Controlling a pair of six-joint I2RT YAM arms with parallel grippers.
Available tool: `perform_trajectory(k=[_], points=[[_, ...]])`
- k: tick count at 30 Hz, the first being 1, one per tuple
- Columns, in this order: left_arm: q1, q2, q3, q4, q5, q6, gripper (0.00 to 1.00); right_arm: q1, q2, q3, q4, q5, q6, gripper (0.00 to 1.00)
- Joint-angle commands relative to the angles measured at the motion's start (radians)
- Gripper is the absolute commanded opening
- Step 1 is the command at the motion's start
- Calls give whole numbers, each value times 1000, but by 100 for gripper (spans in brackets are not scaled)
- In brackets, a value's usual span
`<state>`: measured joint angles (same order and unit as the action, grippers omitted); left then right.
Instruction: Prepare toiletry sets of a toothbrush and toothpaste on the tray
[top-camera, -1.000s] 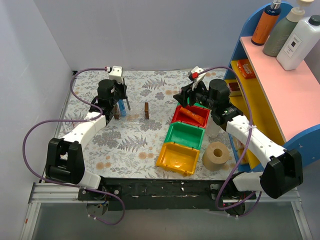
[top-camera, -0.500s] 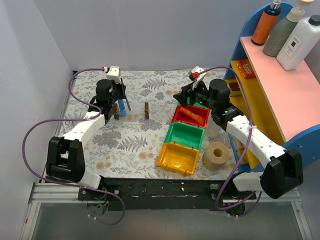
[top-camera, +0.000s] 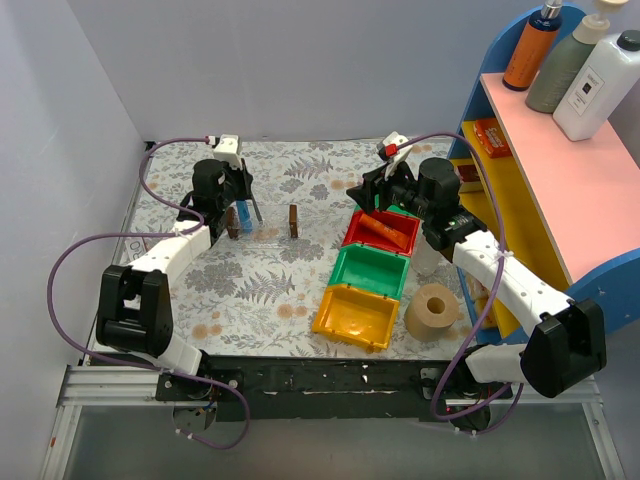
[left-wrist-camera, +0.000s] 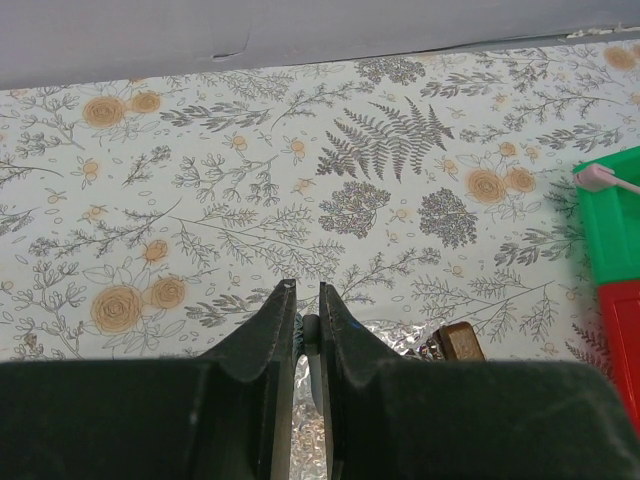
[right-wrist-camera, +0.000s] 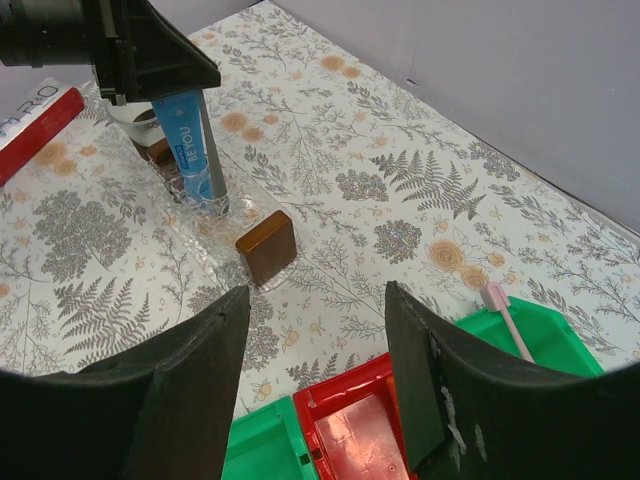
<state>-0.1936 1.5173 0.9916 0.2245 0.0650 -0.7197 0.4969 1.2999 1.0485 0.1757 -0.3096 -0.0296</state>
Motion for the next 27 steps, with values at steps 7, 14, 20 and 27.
perform_trajectory(k=[7, 14, 20, 27], points=[[13, 6, 1, 27, 12, -1, 0, -6, -13, -1, 47, 6, 3, 63], [22, 18, 4, 30, 24, -9, 0, -4, -8, 4, 42, 4, 2, 64], [26, 23, 1, 35, 30, -15, 0, -6, -2, 8, 41, 4, 2, 64], [33, 20, -1, 36, 39, -24, 0, -4, 2, 15, 41, 4, 2, 64]])
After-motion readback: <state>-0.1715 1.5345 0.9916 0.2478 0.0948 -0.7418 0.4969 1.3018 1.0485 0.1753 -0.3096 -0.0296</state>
